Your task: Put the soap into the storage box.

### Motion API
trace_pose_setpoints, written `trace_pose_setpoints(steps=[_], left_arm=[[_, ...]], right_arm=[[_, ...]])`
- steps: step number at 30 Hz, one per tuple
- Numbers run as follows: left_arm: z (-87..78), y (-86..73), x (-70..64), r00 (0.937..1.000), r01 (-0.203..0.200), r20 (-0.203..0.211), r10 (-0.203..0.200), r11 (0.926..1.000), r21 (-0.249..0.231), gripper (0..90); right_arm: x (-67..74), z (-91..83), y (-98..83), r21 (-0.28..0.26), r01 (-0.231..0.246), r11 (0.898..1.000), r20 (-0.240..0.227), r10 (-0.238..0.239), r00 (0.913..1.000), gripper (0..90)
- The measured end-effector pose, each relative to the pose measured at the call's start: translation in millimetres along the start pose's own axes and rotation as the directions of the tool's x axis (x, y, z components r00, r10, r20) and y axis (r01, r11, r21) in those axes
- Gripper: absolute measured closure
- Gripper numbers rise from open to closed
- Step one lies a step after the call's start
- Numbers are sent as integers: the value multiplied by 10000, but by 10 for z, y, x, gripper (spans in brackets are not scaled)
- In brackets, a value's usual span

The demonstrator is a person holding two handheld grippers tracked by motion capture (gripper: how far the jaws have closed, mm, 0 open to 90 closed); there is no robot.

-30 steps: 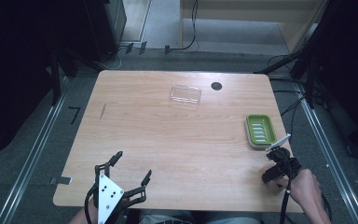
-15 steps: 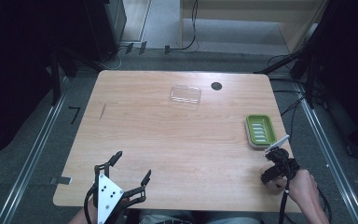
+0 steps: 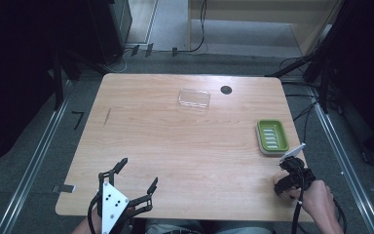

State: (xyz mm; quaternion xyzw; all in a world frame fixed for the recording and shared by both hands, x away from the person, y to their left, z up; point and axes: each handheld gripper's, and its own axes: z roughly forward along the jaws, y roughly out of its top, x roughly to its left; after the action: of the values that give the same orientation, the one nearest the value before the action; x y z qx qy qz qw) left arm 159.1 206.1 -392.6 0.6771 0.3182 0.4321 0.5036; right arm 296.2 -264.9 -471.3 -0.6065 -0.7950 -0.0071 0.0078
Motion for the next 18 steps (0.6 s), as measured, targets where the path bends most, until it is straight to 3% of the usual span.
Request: trace_pose_setpoints(steps=[18], left_arm=[[0,0,-2,10000,-45,20,45,10000,-1,99]], right_arm=[[-43,-41,16,-44,199,9998,-155,-199,9997,337]])
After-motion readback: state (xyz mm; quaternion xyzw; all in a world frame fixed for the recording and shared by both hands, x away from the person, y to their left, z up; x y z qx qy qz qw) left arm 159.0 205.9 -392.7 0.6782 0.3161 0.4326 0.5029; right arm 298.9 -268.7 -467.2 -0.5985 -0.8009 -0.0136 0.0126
